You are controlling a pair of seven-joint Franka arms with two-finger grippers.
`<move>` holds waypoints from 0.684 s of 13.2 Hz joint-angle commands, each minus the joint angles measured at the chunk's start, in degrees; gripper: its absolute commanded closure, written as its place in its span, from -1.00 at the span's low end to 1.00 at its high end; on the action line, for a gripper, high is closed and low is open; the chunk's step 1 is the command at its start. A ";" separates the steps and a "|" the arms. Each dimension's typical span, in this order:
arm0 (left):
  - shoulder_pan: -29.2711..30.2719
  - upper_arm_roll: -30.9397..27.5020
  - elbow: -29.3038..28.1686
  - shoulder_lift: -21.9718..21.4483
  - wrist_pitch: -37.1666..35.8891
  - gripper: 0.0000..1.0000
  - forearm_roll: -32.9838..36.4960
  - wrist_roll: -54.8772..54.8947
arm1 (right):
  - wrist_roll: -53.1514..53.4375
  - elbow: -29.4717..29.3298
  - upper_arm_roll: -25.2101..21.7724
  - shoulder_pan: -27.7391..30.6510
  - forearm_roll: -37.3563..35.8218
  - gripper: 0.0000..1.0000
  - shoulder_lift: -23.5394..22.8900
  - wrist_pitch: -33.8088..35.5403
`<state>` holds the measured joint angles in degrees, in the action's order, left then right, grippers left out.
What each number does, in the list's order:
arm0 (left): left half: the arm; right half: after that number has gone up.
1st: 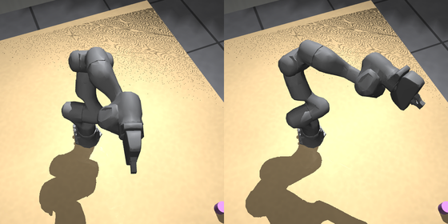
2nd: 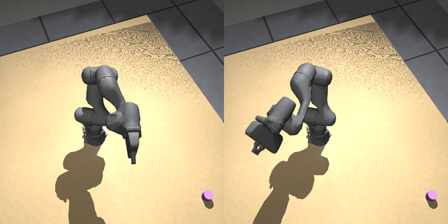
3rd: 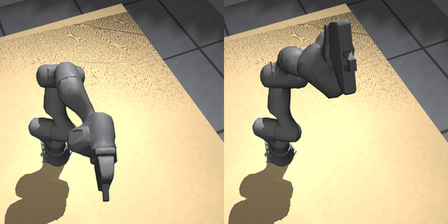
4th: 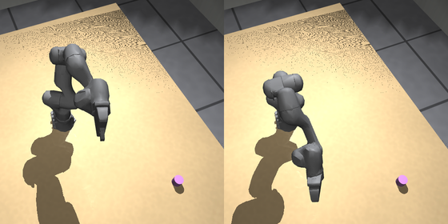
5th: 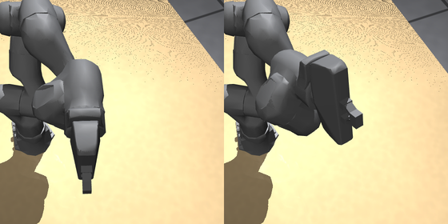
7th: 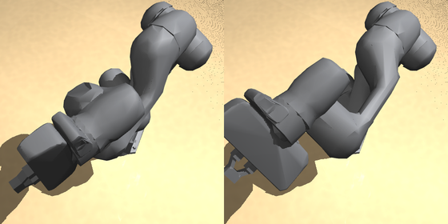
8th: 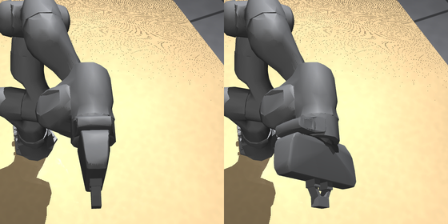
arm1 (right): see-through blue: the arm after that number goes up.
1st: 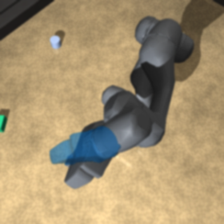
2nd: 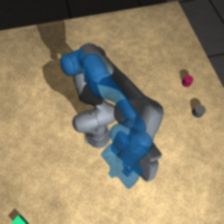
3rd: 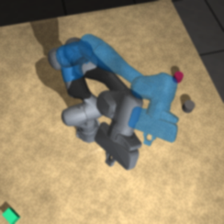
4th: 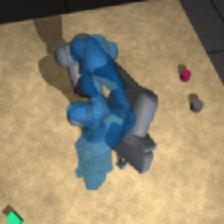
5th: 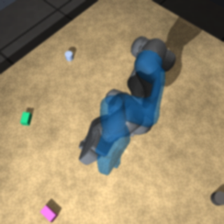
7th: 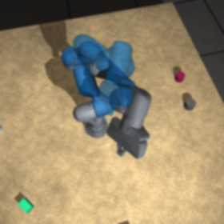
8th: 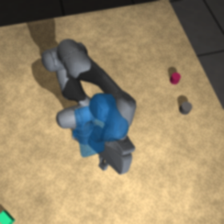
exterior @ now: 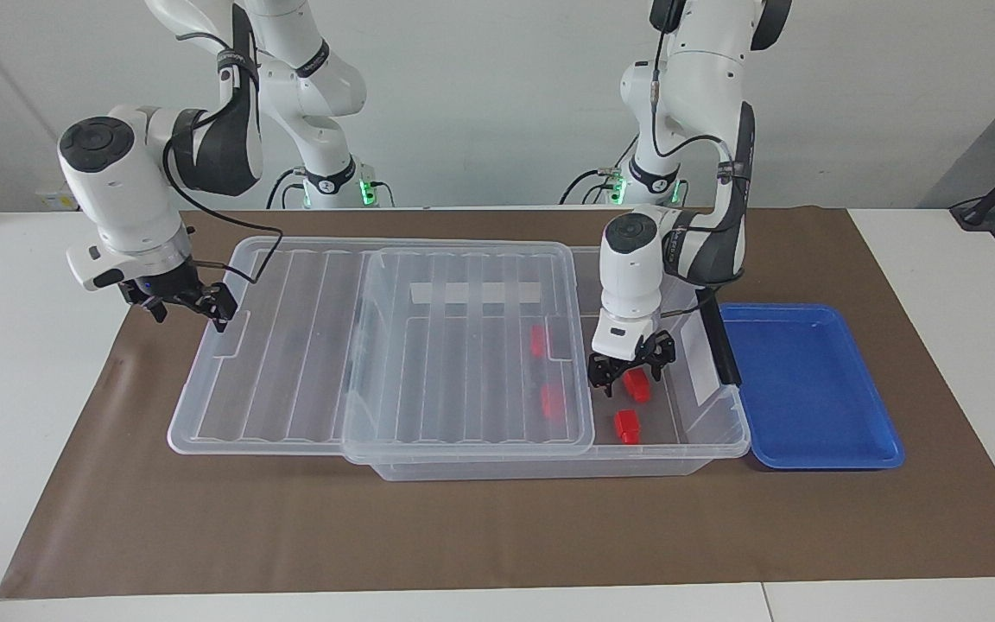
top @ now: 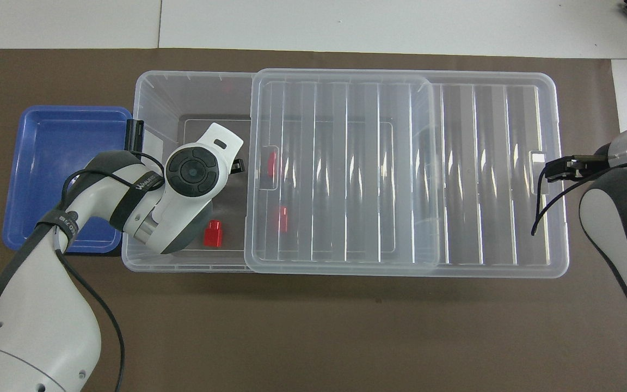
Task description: Place red block in blue tray from box
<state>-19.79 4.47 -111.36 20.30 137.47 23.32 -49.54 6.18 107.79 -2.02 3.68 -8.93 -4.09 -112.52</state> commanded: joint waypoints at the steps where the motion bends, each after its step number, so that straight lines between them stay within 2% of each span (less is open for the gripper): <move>1: -0.52 -0.69 -1.49 -0.18 1.66 -1.00 1.46 1.37 | 0.14 -4.85 0.43 0.10 2.49 -1.00 0.93 6.24; 3: -0.34 -0.69 -1.75 0.00 2.89 -1.00 1.46 1.37 | -0.03 -9.24 0.52 0.28 4.61 -1.00 1.28 10.64; 5: -0.34 -0.77 -2.71 0.52 4.55 -1.00 1.46 1.28 | -0.73 -9.97 0.26 0.80 7.42 -1.00 3.99 12.76; 8: -0.25 -0.77 -3.34 0.53 5.27 -1.00 1.46 1.20 | -1.52 -10.67 0.52 0.54 7.96 -1.00 7.69 17.67; 9: -0.25 -0.77 -3.34 0.53 5.35 -0.91 1.46 1.11 | -1.53 -12.06 0.61 0.37 7.87 -1.00 8.13 20.39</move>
<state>-19.79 4.36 -113.58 20.91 141.04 23.48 -48.42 6.18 97.01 -1.97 3.55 -2.24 2.59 -95.77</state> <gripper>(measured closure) 0.004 0.000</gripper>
